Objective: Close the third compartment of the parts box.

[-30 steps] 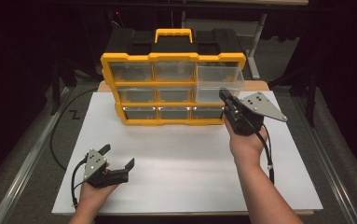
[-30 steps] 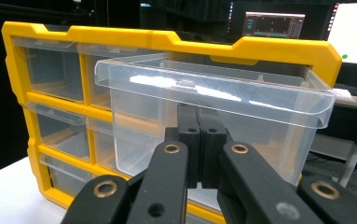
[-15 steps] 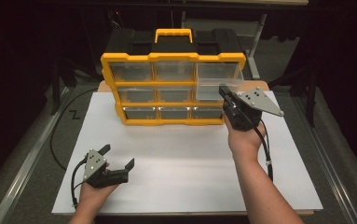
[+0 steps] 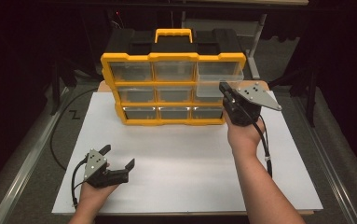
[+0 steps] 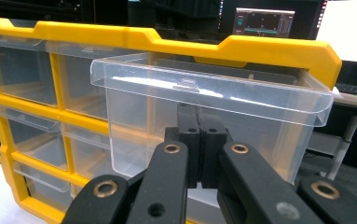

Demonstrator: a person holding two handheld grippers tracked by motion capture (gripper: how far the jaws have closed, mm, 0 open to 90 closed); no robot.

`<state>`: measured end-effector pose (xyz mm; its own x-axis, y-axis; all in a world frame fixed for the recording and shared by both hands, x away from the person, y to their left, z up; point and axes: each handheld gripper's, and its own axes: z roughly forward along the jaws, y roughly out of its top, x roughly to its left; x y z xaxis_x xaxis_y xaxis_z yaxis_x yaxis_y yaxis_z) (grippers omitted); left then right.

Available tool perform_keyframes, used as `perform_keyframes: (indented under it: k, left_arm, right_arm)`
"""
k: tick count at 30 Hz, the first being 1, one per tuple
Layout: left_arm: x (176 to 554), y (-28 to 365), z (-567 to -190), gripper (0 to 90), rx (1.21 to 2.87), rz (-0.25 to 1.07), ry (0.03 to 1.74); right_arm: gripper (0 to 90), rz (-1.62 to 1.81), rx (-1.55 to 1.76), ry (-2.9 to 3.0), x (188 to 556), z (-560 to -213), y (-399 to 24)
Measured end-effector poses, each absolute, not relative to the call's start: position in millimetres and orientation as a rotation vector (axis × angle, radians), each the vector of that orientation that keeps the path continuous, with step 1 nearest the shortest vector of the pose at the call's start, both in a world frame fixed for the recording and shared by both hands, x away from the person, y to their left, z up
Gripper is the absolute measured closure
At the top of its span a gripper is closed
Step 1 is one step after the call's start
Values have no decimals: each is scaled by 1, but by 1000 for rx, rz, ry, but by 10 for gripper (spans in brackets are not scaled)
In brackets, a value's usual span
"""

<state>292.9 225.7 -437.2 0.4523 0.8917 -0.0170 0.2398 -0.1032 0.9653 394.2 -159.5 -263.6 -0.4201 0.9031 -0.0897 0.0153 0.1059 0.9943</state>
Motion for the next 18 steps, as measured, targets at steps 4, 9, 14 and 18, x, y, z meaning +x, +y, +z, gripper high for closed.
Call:
perform_keyframes:
  k: [4, 9, 14, 18]
  left_arm:
    - [293, 226, -437, 3, 1614, 749, 1005]
    - [293, 226, -437, 3, 1614, 750, 1006]
    - [293, 226, -438, 3, 1616, 750, 1007]
    - [293, 226, -437, 3, 1609, 748, 1006]
  right_arm:
    - [900, 1413, 927, 1595, 398, -263, -159]
    - [900, 1405, 930, 1595, 402, -261, -158]
    - [900, 1398, 933, 1594, 407, -260, -158]
    - [900, 1394, 938, 1595, 410, -259, -157]
